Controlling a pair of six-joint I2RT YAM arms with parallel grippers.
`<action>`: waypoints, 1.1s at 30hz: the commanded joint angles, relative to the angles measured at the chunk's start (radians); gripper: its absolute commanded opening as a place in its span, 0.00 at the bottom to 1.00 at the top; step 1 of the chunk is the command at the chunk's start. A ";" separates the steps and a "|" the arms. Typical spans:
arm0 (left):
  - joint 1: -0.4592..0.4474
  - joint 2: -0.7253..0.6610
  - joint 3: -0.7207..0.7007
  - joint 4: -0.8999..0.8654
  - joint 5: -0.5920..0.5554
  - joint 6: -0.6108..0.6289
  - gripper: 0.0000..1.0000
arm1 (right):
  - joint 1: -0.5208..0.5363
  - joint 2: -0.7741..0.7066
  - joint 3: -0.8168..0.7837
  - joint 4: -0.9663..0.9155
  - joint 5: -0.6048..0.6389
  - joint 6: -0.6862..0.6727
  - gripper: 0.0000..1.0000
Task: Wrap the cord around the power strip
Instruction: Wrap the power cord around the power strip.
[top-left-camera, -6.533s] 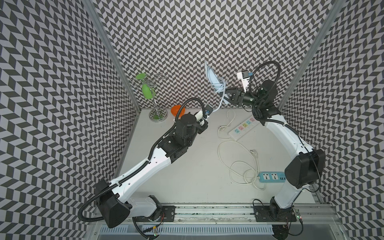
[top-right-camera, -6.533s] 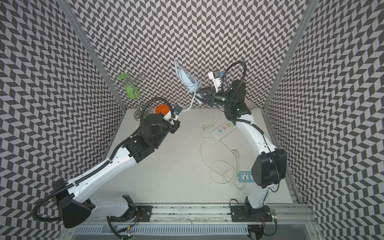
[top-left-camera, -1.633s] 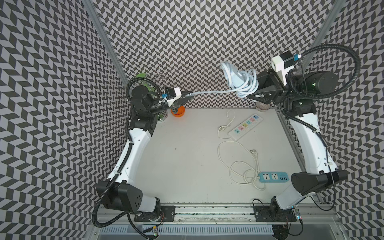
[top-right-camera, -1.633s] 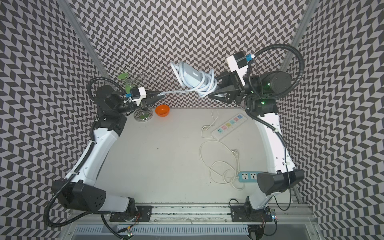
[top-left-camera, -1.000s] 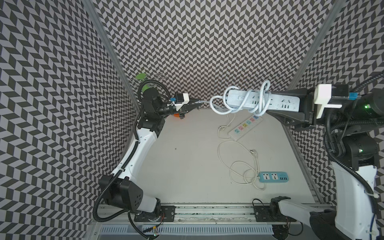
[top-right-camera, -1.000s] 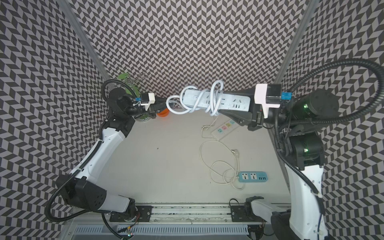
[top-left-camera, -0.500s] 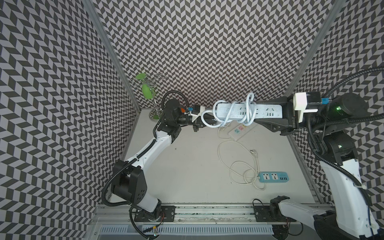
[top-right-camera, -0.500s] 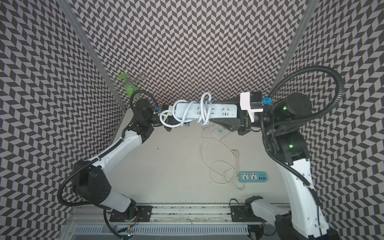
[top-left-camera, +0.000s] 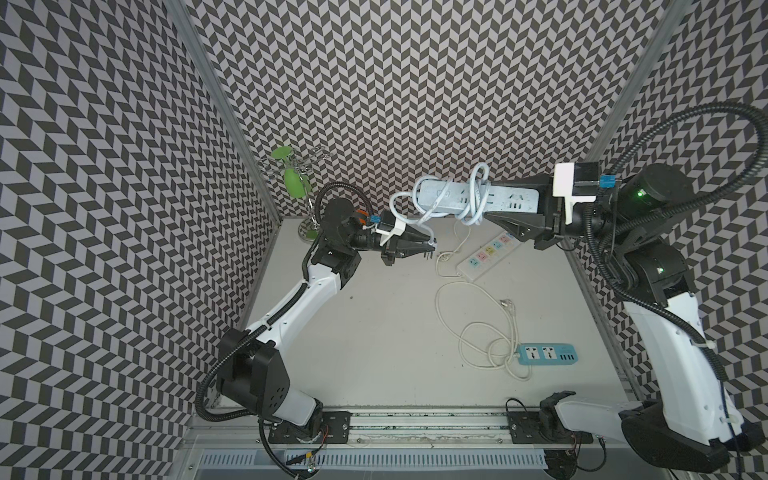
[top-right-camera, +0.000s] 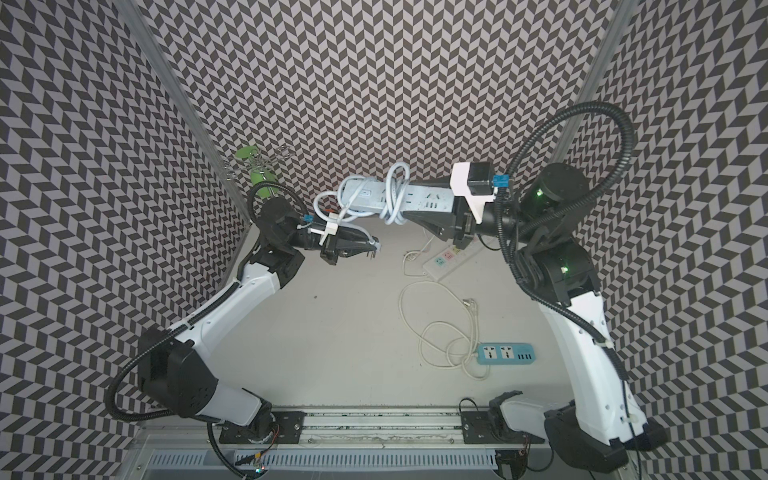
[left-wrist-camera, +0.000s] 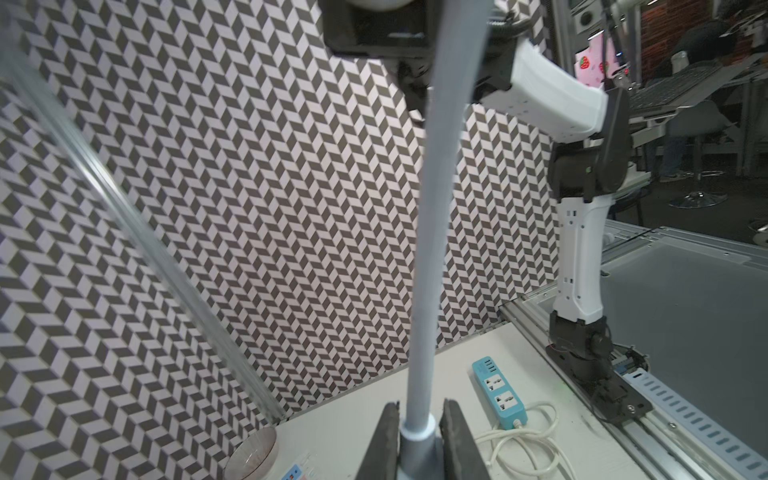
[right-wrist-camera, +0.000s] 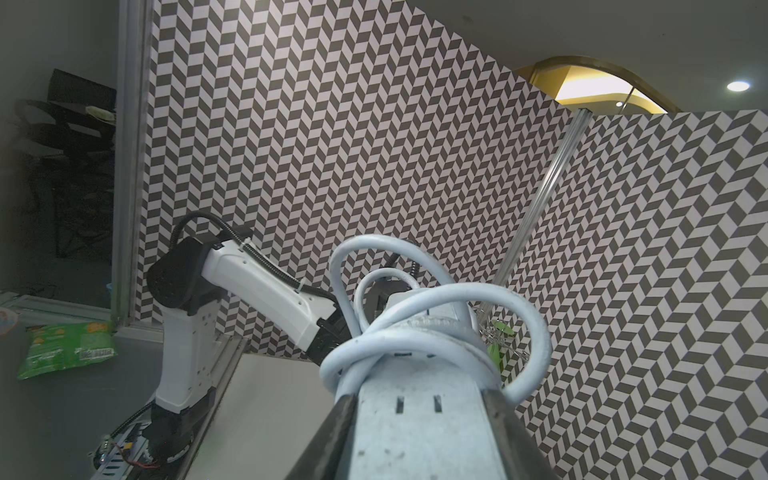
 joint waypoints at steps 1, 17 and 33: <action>-0.057 -0.043 -0.015 -0.046 0.024 0.053 0.00 | 0.007 0.000 0.018 0.132 0.039 0.037 0.00; -0.134 0.246 0.173 -0.338 -0.047 0.264 0.00 | 0.012 0.047 0.005 0.580 -0.233 0.423 0.00; 0.059 0.098 0.348 -0.278 -0.552 0.363 0.05 | 0.025 0.172 0.014 0.675 -0.540 0.701 0.00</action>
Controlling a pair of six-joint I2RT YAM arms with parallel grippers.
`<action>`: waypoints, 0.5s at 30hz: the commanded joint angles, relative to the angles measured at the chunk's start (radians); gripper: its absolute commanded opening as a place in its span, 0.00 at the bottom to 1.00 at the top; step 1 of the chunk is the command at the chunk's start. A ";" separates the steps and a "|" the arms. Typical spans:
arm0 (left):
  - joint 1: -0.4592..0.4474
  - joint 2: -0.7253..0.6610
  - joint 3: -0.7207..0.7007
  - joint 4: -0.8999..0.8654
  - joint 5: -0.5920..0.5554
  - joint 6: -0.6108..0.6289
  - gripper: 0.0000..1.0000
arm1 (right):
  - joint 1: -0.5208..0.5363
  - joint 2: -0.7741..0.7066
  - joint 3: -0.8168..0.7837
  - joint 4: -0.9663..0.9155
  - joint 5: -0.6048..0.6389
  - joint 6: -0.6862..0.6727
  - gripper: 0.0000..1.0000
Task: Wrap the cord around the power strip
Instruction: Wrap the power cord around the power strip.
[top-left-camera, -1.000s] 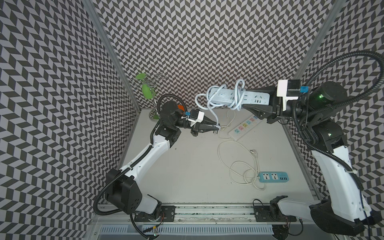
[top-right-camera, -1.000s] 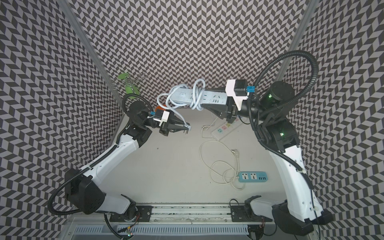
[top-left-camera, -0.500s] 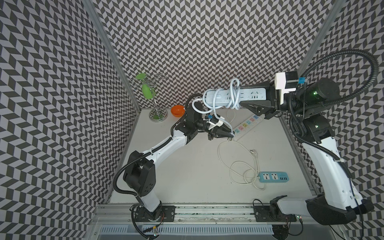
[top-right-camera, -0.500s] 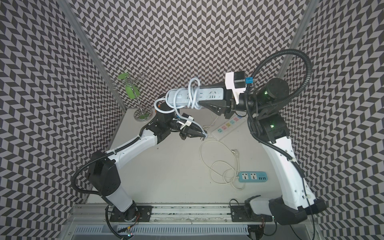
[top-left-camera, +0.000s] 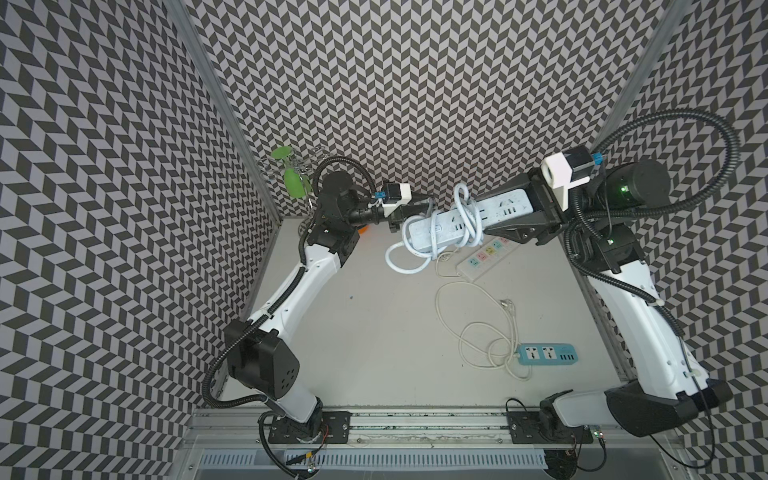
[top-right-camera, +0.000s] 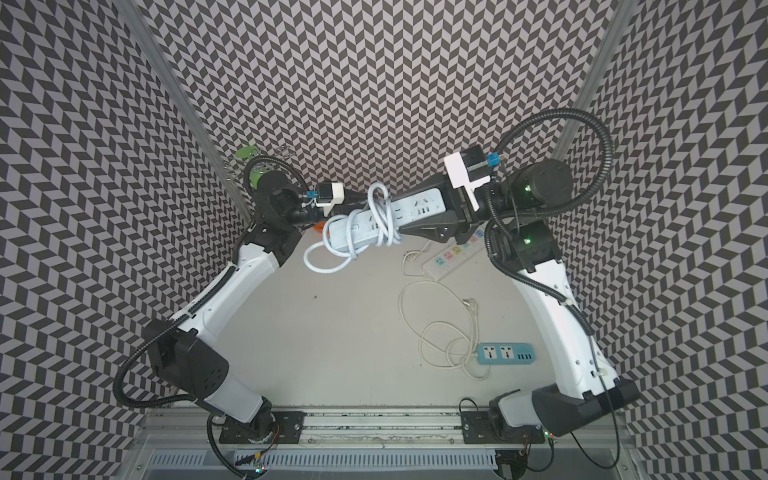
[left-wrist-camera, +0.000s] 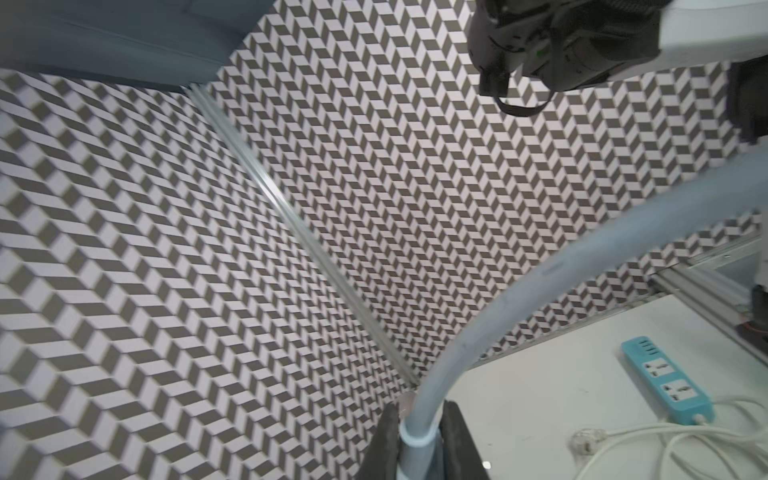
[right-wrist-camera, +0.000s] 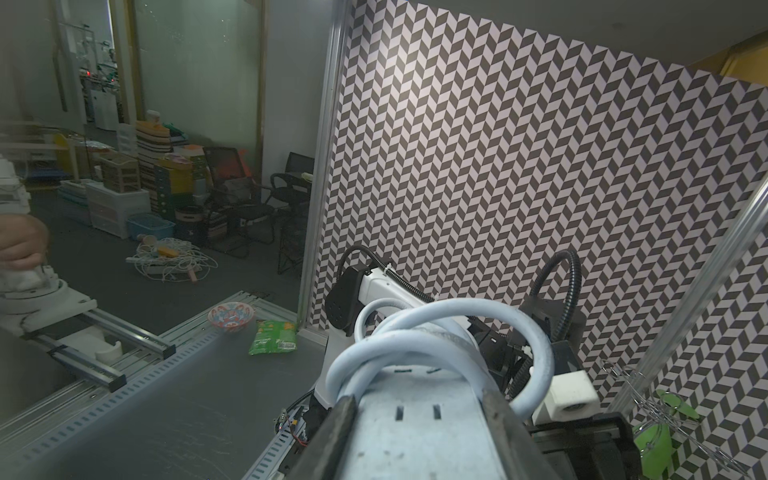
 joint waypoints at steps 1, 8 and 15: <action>0.007 -0.030 0.043 -0.072 -0.240 0.093 0.05 | 0.020 0.024 0.023 0.100 -0.084 0.110 0.00; -0.002 -0.056 0.114 -0.132 -0.515 0.244 0.06 | 0.026 0.114 0.003 0.180 -0.114 0.188 0.00; -0.024 -0.090 0.148 -0.129 -0.714 0.414 0.06 | 0.023 0.200 -0.030 0.260 -0.119 0.251 0.00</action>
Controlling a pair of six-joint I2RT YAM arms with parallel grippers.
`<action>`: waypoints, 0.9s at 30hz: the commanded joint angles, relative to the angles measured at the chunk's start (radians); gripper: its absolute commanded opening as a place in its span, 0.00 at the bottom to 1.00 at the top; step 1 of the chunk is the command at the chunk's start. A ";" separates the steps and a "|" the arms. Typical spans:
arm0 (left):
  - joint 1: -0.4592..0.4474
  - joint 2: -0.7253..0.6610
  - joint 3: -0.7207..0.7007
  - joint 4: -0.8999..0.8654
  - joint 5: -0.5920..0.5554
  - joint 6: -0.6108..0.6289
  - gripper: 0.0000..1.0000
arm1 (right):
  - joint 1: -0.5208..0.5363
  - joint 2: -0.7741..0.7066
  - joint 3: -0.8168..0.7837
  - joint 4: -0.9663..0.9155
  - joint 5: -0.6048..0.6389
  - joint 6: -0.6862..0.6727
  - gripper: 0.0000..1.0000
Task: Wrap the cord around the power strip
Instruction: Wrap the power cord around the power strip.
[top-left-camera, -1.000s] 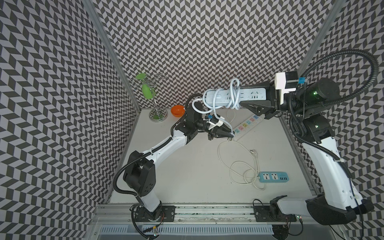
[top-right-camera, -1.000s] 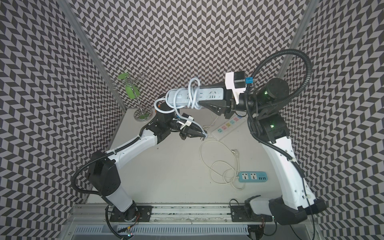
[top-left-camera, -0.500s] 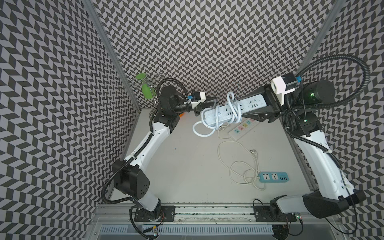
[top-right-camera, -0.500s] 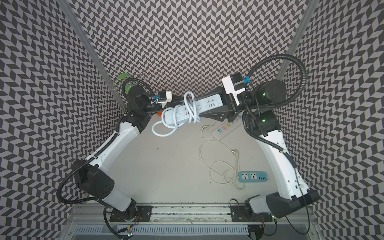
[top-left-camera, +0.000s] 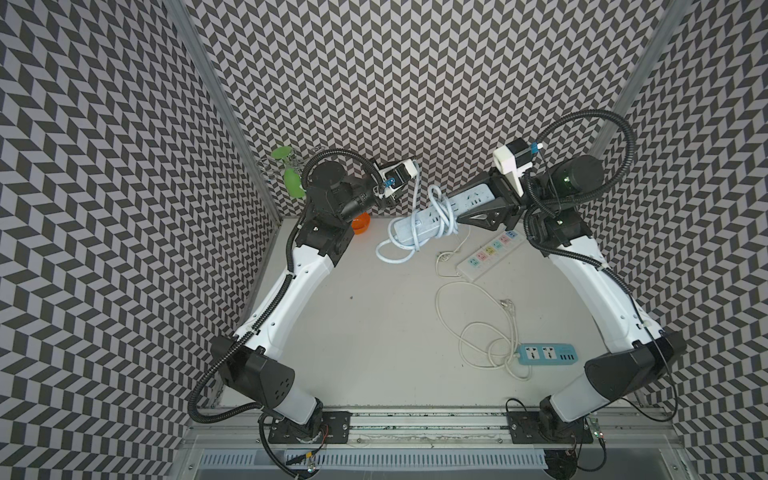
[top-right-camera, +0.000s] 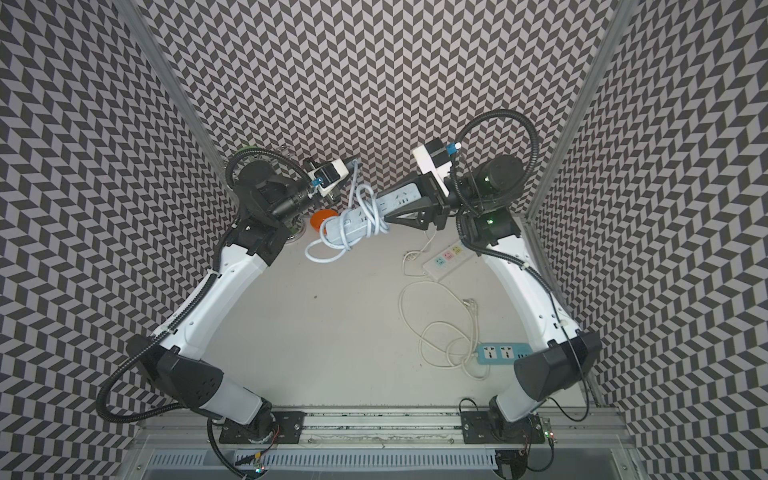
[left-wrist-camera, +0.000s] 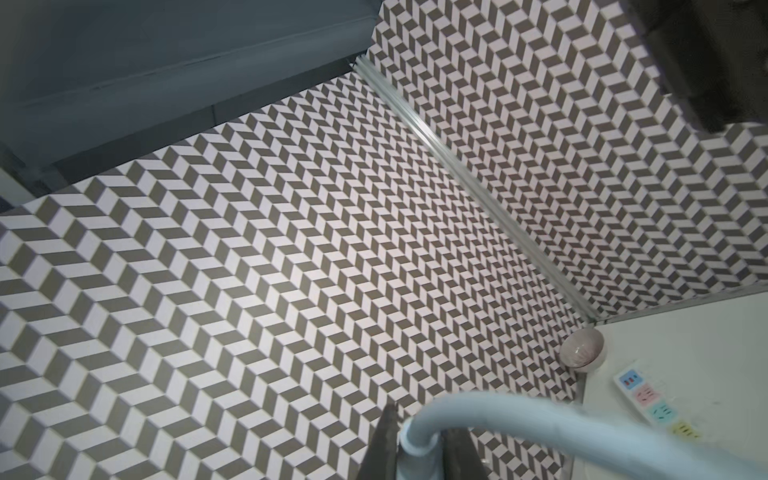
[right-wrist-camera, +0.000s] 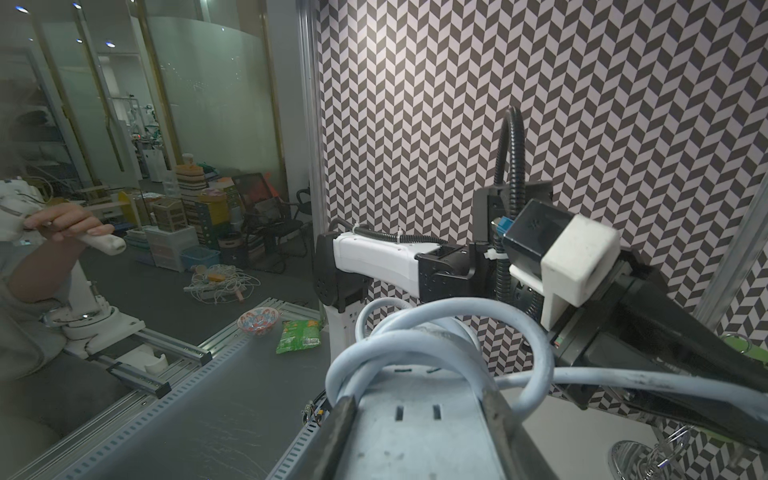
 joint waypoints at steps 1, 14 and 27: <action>0.001 -0.051 0.038 0.013 -0.199 0.114 0.06 | 0.016 0.018 -0.004 0.059 -0.066 0.071 0.00; -0.155 -0.104 -0.007 -0.002 -0.403 0.325 0.06 | -0.021 0.172 0.173 -0.477 0.142 -0.293 0.00; -0.326 -0.140 -0.132 -0.015 -0.702 0.446 0.07 | -0.057 0.242 0.213 -0.526 0.468 -0.223 0.00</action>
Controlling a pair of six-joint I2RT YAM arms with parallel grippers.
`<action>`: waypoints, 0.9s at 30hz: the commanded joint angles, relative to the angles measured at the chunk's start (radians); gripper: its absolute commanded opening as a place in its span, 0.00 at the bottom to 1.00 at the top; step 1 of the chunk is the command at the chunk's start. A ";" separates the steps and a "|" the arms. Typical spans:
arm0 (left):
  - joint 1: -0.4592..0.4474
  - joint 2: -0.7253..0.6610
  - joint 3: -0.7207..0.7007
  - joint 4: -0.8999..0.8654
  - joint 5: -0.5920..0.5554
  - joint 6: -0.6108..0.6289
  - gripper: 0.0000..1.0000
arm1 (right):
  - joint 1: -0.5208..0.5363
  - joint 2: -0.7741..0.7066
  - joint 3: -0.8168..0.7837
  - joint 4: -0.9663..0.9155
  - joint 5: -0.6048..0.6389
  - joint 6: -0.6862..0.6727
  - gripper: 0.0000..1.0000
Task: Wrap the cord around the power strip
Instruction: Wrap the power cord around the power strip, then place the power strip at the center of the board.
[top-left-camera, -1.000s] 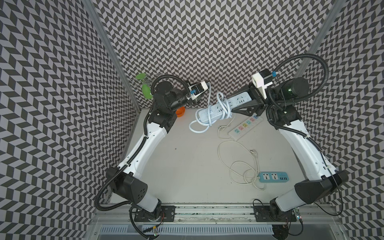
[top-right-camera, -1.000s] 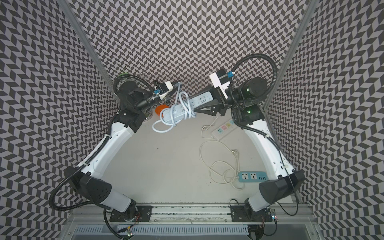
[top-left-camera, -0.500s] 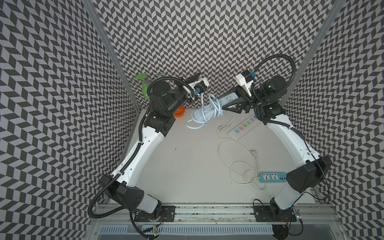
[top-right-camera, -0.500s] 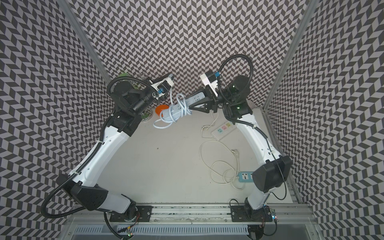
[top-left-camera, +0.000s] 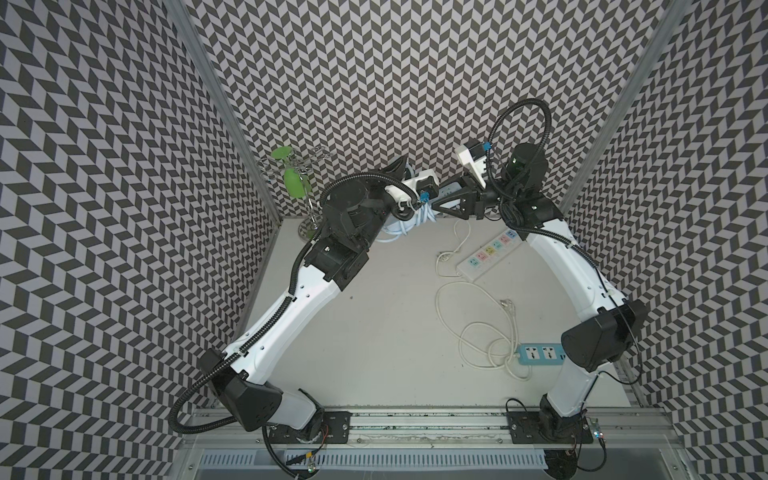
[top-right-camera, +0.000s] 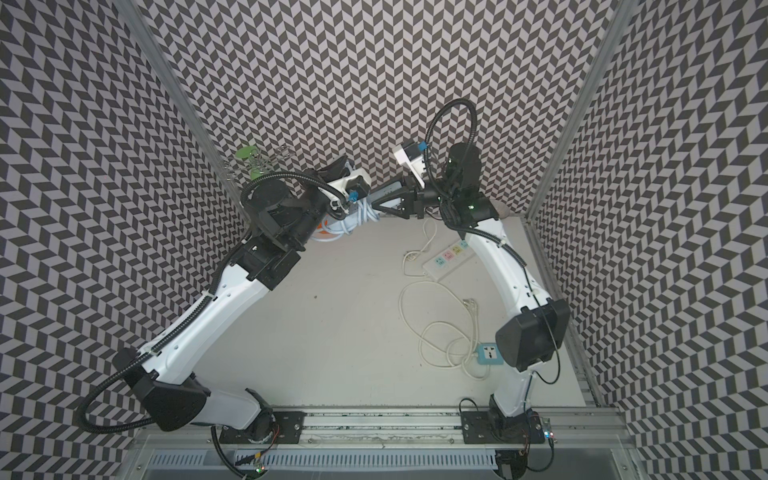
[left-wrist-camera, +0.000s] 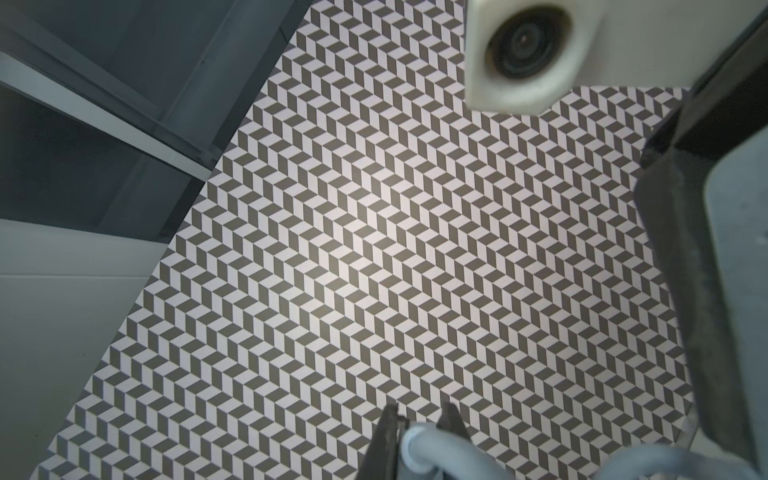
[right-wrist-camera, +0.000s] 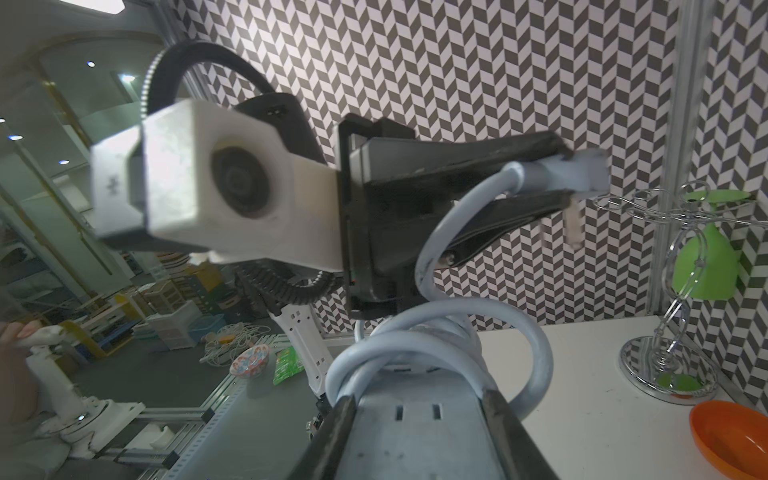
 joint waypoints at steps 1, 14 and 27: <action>-0.100 -0.033 -0.046 0.034 -0.075 0.059 0.07 | -0.032 0.047 0.053 0.003 0.323 0.038 0.00; -0.234 -0.065 -0.485 0.404 -0.386 0.241 0.11 | -0.044 0.003 -0.124 0.144 0.413 0.105 0.00; -0.283 -0.030 -0.843 0.581 -0.525 0.029 0.12 | 0.078 -0.078 -0.368 -0.064 0.544 -0.325 0.00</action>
